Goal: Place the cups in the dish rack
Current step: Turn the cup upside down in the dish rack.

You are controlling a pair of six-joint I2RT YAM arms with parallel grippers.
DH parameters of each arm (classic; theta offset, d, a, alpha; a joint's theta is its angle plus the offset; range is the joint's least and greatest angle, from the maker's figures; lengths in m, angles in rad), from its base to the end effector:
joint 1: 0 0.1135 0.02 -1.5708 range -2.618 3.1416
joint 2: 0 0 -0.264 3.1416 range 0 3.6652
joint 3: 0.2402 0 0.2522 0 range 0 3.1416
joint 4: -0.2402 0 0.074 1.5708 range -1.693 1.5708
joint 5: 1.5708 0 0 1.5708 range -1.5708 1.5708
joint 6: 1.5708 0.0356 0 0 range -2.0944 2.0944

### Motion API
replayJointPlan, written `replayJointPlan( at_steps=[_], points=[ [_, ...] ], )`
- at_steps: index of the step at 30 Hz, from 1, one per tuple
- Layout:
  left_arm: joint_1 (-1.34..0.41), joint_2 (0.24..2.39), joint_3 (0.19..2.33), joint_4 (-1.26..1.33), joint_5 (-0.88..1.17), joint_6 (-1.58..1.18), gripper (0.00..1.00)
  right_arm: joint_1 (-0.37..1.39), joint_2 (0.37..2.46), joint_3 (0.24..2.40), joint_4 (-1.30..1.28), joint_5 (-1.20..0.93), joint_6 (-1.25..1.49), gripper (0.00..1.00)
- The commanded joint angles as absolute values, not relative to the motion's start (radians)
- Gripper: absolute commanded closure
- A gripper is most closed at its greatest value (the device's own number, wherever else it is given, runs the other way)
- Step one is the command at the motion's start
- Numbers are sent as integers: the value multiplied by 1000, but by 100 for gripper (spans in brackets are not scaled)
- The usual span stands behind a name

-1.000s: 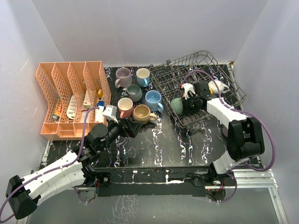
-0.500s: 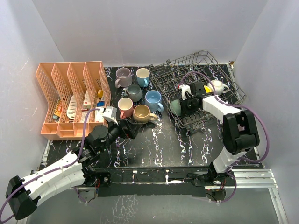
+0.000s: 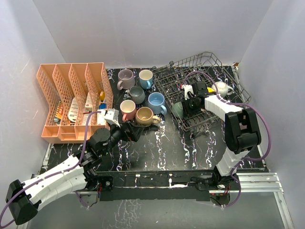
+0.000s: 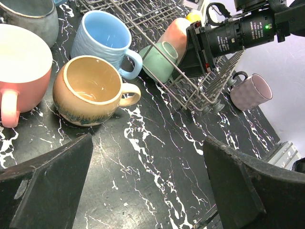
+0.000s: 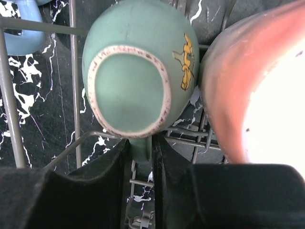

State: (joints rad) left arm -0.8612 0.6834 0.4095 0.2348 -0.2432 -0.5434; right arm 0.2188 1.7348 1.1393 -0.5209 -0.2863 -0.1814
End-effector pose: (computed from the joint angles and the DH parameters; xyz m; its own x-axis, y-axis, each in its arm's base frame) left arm 0.1210 -0.1278 0.2675 -0.3214 -0.3960 -0.8602 0.4829 0.7128 -0.5086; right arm 0.3366 0.0851 0.1890 -0.8033 -0.3559 -0.4775 -0.4820 0.8594 0.1704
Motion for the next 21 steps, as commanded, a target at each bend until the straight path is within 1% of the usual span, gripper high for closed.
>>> replayJointPlan(
  at_steps=[1, 4, 10, 14, 15, 17, 18, 21],
  points=[
    [-863, 666, 408, 245, -252, -547, 3, 220, 1738, 1193, -489, -292, -178, 73],
    [-862, 666, 408, 247, -253, -546, 3, 221, 1736, 1191, -491, -301, -181, 69],
    [-862, 669, 414, 248, -250, -545, 3, 221, 1700, 1175, -494, -320, -191, 66],
    [-863, 671, 419, 253, -248, -546, 3, 220, 1653, 1155, -494, -322, -209, 64],
    [-863, 672, 420, 256, -247, -546, 3, 221, 1640, 1148, -493, -323, -214, 61],
    [-862, 673, 422, 260, -244, -546, 3, 220, 1611, 1128, -487, -329, -225, 60],
    [-863, 675, 424, 263, -243, -546, 3, 219, 1593, 1120, -487, -336, -232, 57],
    [-862, 676, 428, 269, -240, -549, 3, 219, 1535, 1093, -487, -352, -257, 56]
  ],
)
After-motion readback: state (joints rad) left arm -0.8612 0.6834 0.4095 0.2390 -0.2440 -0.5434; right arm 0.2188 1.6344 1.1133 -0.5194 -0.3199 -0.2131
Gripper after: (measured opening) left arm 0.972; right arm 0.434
